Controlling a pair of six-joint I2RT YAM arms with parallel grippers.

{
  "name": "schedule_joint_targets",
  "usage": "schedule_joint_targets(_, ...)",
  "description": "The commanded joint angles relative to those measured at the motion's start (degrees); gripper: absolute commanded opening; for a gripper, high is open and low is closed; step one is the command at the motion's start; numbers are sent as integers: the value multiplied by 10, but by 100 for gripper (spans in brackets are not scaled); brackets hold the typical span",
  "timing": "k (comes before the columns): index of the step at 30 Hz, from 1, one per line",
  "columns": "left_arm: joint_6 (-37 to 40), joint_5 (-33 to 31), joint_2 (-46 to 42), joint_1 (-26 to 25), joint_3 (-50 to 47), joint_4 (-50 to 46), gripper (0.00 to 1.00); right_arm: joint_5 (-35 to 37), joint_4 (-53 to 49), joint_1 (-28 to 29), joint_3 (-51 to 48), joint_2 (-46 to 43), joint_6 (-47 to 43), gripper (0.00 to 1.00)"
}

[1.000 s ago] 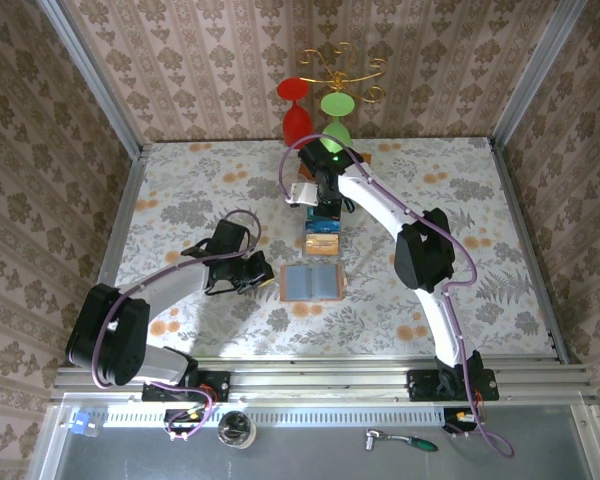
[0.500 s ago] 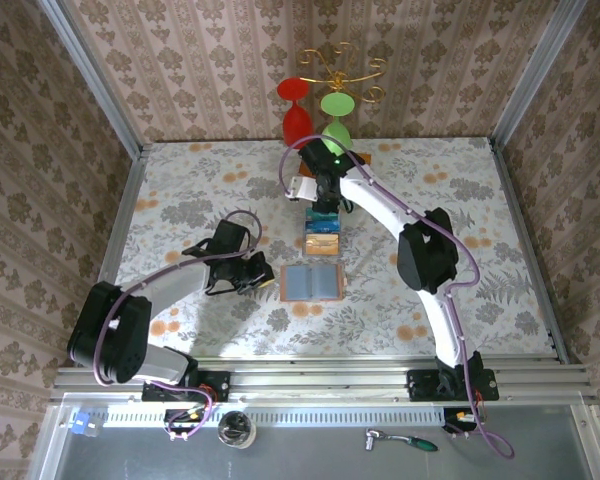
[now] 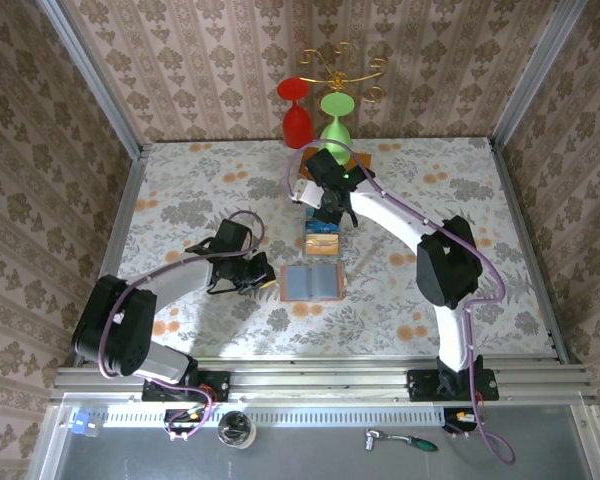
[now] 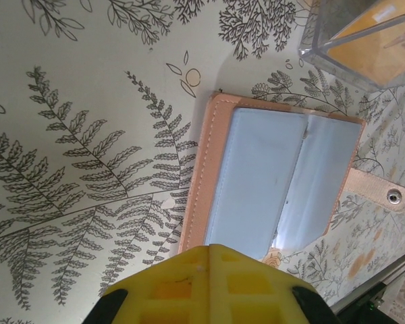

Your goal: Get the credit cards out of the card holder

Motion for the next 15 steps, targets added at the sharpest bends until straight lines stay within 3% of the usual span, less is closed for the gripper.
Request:
schedule_joint_targets(1,9,15,14,0,13,12,5,-32,28,5,-39,-52,96,19)
schedule_joint_targets(11,0,11,30,-19,8,34,4,-151,114,9,-188,-140,346,17)
schedule_joint_targets(15,12,-32,17,-18,6,12,5,-132,162,8,-268,-170,385,21)
